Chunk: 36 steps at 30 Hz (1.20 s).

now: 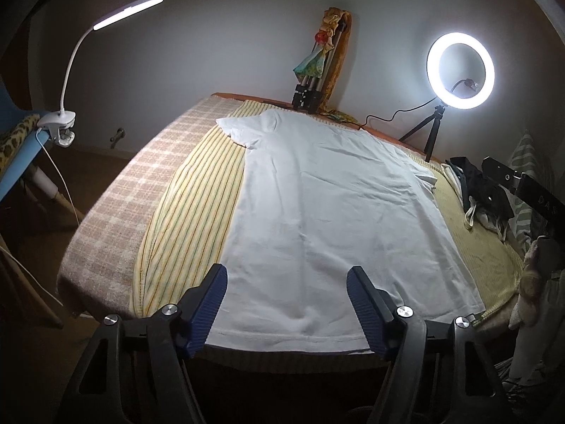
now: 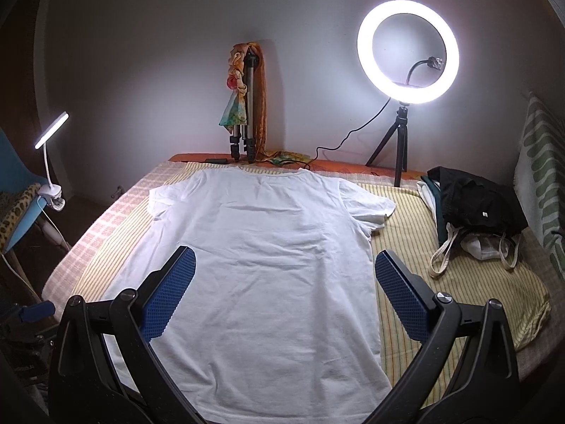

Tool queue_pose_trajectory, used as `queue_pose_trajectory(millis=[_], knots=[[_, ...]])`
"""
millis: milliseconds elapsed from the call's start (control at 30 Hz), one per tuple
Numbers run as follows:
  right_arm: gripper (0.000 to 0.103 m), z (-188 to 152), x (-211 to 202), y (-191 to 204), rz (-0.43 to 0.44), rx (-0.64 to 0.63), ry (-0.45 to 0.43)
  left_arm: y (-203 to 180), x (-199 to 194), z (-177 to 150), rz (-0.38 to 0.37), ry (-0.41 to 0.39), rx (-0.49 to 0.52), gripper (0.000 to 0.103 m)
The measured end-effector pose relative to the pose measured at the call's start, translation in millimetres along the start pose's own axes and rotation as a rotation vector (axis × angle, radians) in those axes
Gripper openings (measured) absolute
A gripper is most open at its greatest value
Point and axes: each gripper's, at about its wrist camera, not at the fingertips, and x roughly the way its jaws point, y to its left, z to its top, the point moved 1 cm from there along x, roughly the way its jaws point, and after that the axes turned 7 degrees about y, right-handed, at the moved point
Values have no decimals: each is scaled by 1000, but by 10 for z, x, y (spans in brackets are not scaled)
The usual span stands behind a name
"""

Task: Fold small clothes
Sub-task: 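Move the right tool toward the shirt's side edge near the sleeve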

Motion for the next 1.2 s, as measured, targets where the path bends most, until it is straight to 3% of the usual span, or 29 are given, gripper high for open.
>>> queue_pose_trajectory(millis=[333,500,633,833,933,1200], knots=[[103,315,291,290,10,-86,-8,170,125,-58,28,15,-64,62],[103,609,547,478,132,-117,5,294,133,-54,45,4,-108,60],[103,825,796,766,126,-220,24,368,132,-64,56,-14,-134,58],[102,1110,1285,1158,235,-247,137,529,201,-103,48,9,-195,54],[96,1224,1578,1349,310,-225,218,610,244,-142,37,29,-223,54],[85,1343,2316,1958,402,-249,349,573,378,-160,42,60,-205,46]])
